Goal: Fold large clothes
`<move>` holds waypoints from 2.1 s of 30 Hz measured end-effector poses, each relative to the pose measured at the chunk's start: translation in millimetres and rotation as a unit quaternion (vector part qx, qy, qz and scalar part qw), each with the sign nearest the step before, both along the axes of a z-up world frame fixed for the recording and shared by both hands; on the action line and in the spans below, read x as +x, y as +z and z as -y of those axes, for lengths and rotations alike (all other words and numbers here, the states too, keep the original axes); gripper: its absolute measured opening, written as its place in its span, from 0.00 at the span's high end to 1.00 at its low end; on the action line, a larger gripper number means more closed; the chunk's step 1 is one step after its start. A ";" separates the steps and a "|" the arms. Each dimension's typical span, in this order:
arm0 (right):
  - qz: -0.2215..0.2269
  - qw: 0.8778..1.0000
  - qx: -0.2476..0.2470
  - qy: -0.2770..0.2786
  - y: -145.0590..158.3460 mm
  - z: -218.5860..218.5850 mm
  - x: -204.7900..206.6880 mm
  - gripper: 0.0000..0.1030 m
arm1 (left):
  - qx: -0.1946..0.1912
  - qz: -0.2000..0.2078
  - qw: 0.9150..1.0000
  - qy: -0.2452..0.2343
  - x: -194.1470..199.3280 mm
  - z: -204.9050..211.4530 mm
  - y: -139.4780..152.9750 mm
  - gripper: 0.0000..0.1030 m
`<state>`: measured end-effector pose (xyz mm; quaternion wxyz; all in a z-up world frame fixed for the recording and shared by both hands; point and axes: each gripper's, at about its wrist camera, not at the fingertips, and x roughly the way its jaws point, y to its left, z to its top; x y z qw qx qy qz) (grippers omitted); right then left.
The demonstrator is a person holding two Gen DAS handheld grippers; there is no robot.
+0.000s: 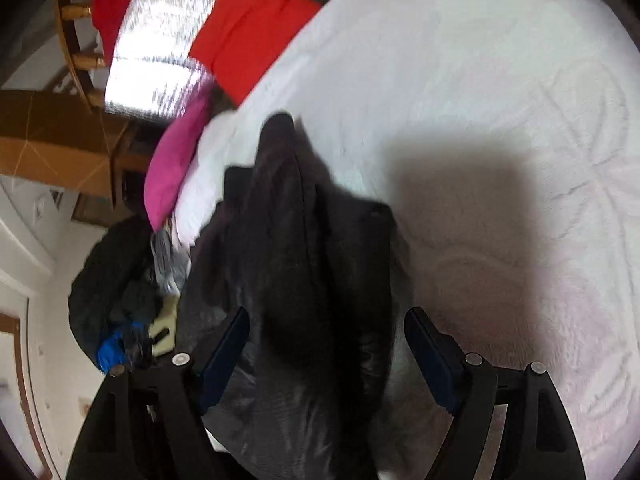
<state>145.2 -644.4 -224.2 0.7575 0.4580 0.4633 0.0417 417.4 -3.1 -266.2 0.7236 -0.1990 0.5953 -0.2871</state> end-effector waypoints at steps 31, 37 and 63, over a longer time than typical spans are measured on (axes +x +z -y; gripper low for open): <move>0.090 0.984 -0.136 0.065 70.4 -105.6 28.8 0.65 | 0.007 0.075 0.995 -0.061 -55.5 84.3 43.1 0.62; -0.003 0.995 -0.097 0.021 9.5 -72.7 37.6 0.61 | 0.052 -0.011 0.998 -0.015 -24.4 73.4 -17.3 0.32; 0.143 0.886 -0.436 -0.069 227.4 -259.1 -150.9 0.27 | 0.269 0.410 0.857 0.156 -286.1 61.0 219.1 0.10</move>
